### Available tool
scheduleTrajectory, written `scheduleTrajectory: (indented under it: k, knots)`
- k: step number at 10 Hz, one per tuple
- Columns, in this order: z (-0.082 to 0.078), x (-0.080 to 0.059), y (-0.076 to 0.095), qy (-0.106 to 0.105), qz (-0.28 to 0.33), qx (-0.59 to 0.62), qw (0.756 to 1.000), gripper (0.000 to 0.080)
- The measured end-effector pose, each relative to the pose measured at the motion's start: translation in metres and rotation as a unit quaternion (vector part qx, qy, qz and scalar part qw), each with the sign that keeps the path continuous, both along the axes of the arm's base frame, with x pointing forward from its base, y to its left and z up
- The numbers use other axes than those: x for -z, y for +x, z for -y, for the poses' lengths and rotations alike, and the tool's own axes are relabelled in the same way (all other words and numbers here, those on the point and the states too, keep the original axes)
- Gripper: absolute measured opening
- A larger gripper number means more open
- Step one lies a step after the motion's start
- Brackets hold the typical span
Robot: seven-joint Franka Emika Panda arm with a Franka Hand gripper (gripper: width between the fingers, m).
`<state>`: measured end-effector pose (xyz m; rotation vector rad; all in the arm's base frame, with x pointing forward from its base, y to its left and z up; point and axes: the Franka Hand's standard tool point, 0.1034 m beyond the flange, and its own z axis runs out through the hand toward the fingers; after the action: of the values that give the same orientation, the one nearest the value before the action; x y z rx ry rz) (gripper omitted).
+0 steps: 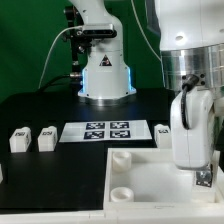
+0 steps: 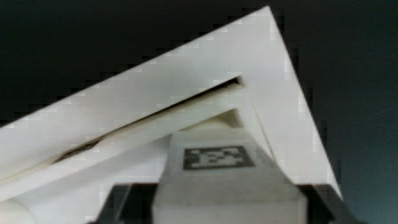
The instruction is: Assemble one leg
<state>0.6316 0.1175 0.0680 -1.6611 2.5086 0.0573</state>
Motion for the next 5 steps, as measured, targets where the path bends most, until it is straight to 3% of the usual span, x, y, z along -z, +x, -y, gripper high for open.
scheduleTrajectory:
  k: [1,2,3,4,5]
  knots:
    - [-0.0006,0.0004,-0.0003,-0.001,0.001,-0.01,1.0,0.0302]
    - [-0.0007,0.0005,-0.0003,-0.001,0.001,-0.01,1.0,0.0496]
    - [-0.0012,0.0005,-0.0004,-0.001,0.001,-0.012,1.0,0.0496]
    - [-0.0045,0.0006,-0.0021,-0.002,0.005,-0.014,1.0,0.0623]
    - [-0.0103,-0.0033,-0.0063,-0.001,0.009,-0.019,1.0,0.0623]
